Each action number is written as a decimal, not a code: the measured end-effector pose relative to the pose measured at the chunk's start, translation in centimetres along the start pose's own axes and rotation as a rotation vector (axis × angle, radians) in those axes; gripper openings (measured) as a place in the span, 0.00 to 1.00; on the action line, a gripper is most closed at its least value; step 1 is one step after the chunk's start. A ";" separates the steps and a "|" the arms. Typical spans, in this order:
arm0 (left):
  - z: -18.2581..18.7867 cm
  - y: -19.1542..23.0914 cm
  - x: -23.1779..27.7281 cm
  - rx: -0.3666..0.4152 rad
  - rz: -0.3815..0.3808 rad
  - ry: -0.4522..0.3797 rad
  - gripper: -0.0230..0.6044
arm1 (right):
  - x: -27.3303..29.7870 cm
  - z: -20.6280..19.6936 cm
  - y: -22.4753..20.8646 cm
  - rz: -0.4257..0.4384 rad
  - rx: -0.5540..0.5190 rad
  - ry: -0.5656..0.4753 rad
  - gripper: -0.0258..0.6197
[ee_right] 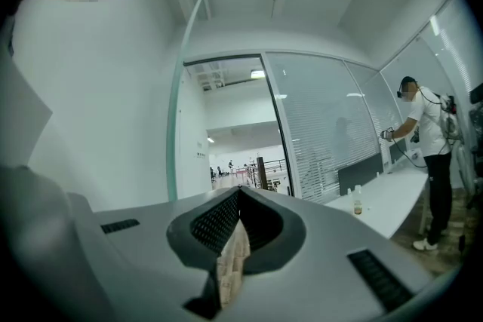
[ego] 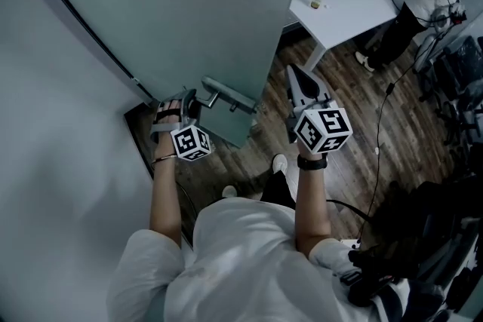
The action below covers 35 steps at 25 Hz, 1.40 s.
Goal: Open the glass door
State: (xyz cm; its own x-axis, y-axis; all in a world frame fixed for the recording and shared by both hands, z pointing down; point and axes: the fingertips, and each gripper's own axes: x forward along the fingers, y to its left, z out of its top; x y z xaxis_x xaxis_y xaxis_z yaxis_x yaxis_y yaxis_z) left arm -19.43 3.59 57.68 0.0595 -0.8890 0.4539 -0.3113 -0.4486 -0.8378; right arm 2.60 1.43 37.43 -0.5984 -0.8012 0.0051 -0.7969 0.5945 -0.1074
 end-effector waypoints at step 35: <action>-10.2 -3.4 -13.3 0.024 -0.002 0.253 0.29 | -7.4 4.4 24.6 1.506 -0.071 -0.270 0.17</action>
State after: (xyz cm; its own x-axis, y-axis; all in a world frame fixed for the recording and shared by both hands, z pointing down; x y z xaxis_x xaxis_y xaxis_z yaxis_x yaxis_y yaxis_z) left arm -28.84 17.91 57.59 -0.1803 -0.8383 0.5145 -0.2887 -0.4550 -0.8424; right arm -12.24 21.69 30.40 -0.8029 0.5467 -0.2376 0.5106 0.8364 0.1991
